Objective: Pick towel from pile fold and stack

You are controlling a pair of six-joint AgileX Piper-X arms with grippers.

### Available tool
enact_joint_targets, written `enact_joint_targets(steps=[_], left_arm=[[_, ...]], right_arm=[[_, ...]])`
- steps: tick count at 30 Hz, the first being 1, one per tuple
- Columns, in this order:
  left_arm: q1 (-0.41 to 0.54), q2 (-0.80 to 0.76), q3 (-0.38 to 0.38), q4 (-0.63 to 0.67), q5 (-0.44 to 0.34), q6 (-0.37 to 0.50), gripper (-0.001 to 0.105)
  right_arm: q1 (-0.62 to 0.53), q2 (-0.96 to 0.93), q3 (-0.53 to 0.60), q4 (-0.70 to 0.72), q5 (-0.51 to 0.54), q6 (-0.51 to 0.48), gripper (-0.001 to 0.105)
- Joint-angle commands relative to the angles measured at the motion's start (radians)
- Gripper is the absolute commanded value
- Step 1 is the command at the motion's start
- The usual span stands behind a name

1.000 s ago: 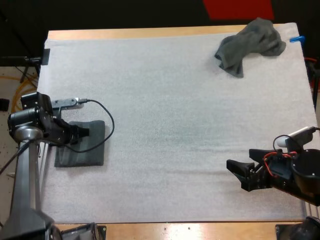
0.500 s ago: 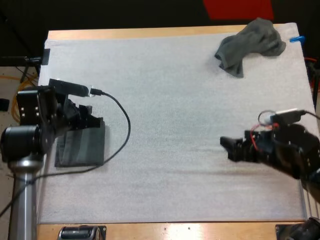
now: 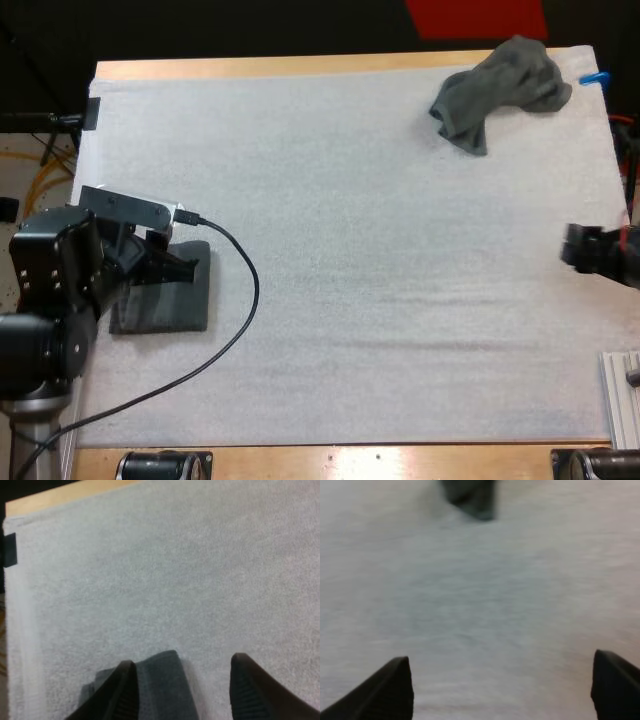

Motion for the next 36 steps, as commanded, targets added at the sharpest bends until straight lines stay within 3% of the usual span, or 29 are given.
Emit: enact_joint_targets(steps=[1,9,17,23,27,31,36], left_arm=[[-0.005,-0.017,-0.006,0.003,-0.016,0.008,0.041],[-0.106,-0.114,-0.006,0.003,-0.190,0.118,0.041],[-0.131,-0.272,0.064,0.003,-0.227,0.112,0.041],[-0.131,-0.481,0.202,0.003,-0.227,0.004,0.041],[-0.131,-0.603,0.258,0.010,-0.250,-0.004,0.041],[-0.131,-0.696,0.266,0.062,-0.286,-0.002,0.041],[-0.131,-0.824,0.266,0.172,-0.333,0.069,0.041]], right_arm=[[-0.030,-0.011,-0.021,0.043,0.002,-0.042,0.071],[-0.039,-0.132,-0.024,0.097,0.177,-0.125,0.071],[-0.037,-0.303,-0.024,0.133,0.144,-0.176,0.071],[-0.037,-0.450,-0.024,0.135,0.039,-0.135,0.071],[-0.037,-0.511,-0.024,0.135,0.027,-0.139,0.071],[-0.037,-0.577,0.004,0.135,0.027,-0.143,0.071],[-0.037,-0.711,0.106,0.135,0.027,-0.137,0.071]])
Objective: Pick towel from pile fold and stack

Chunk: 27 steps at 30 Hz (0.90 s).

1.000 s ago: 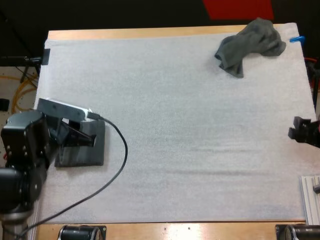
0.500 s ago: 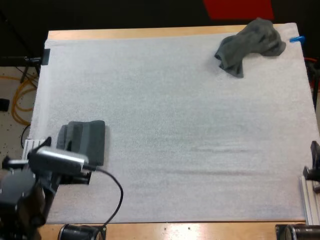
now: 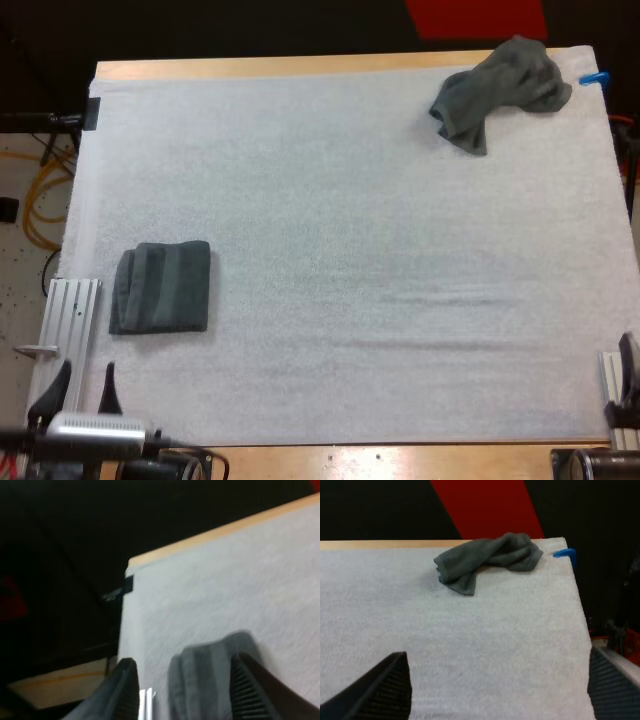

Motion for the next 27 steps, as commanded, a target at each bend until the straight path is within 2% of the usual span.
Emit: enact_joint_targets(steps=[1,5,10,14,18,23,27], left_arm=[[-0.003,-0.028,0.000,0.034,-0.024,0.006,0.041],[-0.003,-0.135,0.000,0.177,-0.028,-0.022,0.041],[0.002,-0.189,0.001,0.307,-0.038,-0.039,0.041],[0.004,-0.189,0.016,0.310,-0.037,-0.080,0.041],[0.004,-0.189,0.059,0.232,-0.009,-0.088,0.041],[0.004,-0.185,0.135,0.026,0.059,-0.090,0.041],[0.004,-0.185,0.187,-0.107,0.083,-0.090,0.041]], right_arm=[[-0.002,-0.033,0.022,0.001,-0.006,0.003,0.071],[-0.002,-0.195,0.121,0.001,-0.006,0.090,0.071],[-0.002,-0.202,0.149,0.021,-0.016,0.098,0.071],[-0.002,-0.207,0.154,-0.009,-0.017,0.098,0.071],[-0.002,-0.207,0.154,-0.041,-0.017,0.083,0.071],[-0.002,-0.205,0.154,-0.149,-0.017,0.065,0.071],[-0.002,-0.205,0.173,-0.210,-0.017,0.054,0.071]])
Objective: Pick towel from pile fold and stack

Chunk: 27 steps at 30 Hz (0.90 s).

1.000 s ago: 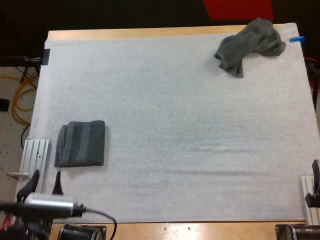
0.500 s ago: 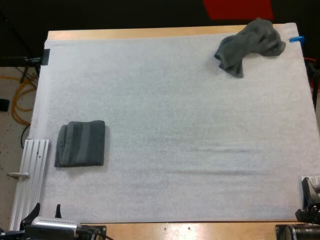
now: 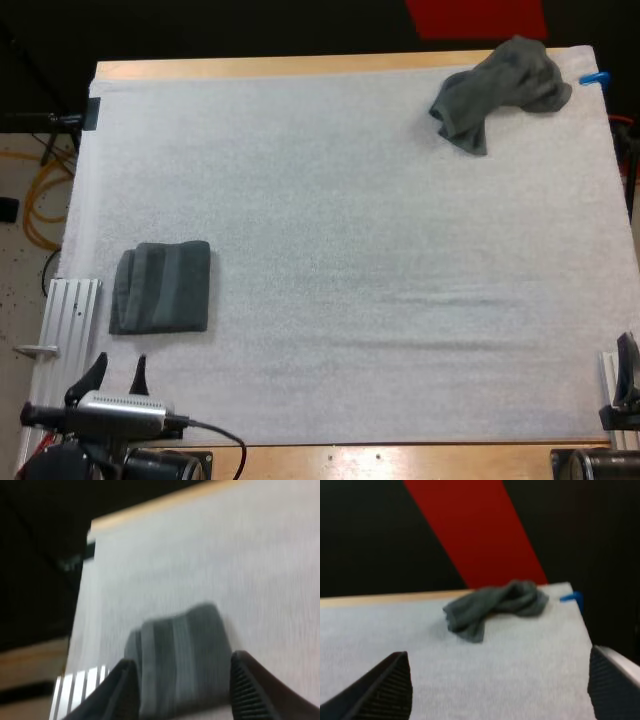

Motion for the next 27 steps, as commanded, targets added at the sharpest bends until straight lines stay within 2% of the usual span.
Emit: enact_joint_targets(steps=[1,5,11,16,27], left_arm=[[0.002,-0.139,0.021,-0.069,0.007,-0.012,0.041],[0.002,-0.138,0.084,-0.122,0.007,-0.012,0.041],[0.002,-0.138,0.159,-0.120,0.007,-0.012,0.041],[0.002,-0.138,0.165,-0.124,0.007,-0.014,0.041],[0.003,-0.138,0.165,-0.126,0.007,-0.014,0.041]], right_arm=[[-0.002,-0.040,0.019,-0.030,-0.012,-0.014,0.071],[-0.002,-0.040,0.094,-0.058,-0.012,-0.014,0.071],[-0.002,-0.040,0.195,-0.038,-0.012,0.003,0.071],[-0.002,-0.037,0.239,0.010,-0.003,0.002,0.071],[-0.002,-0.037,0.240,0.008,-0.002,0.002,0.071]])
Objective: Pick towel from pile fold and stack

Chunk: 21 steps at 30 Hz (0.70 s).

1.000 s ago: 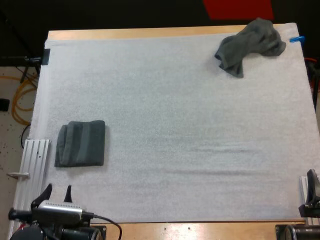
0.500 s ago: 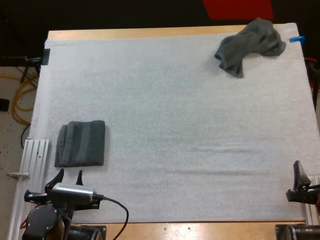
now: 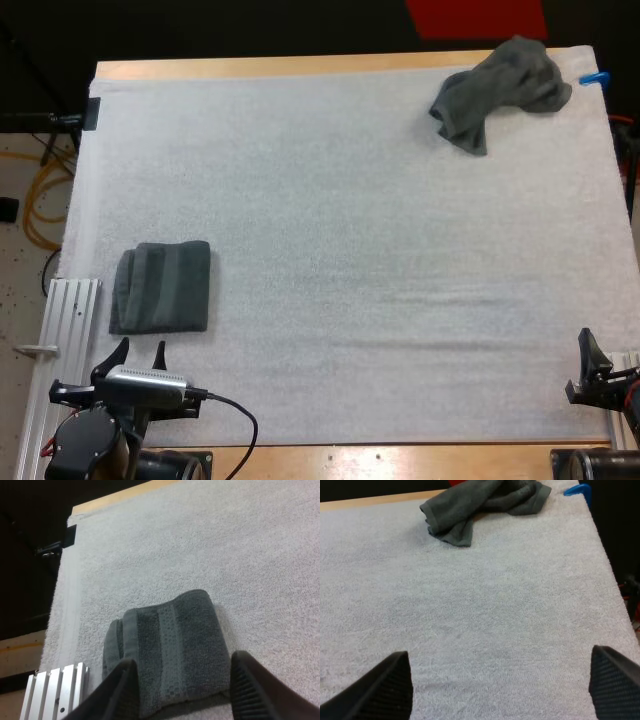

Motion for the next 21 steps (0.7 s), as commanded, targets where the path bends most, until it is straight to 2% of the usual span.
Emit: enact_joint_targets(steps=[1,8,11,15,21], left_arm=[[0.010,-0.140,-0.004,-0.015,0.000,-0.012,0.041],[0.123,-0.140,-0.004,-0.017,0.011,-0.012,0.041],[0.169,-0.140,-0.004,-0.017,0.011,-0.012,0.041],[0.182,-0.140,-0.004,-0.017,0.011,-0.012,0.041],[0.182,-0.140,-0.004,-0.017,0.014,-0.012,0.041]], right_arm=[[-0.002,-0.040,-0.005,-0.008,-0.004,-0.007,0.071],[0.005,-0.042,-0.005,-0.008,-0.004,-0.007,0.071],[0.047,-0.042,-0.005,-0.008,-0.004,-0.007,0.071],[0.091,-0.042,-0.005,-0.008,-0.004,-0.007,0.071],[0.064,-0.042,-0.005,-0.008,-0.004,-0.007,0.071]])
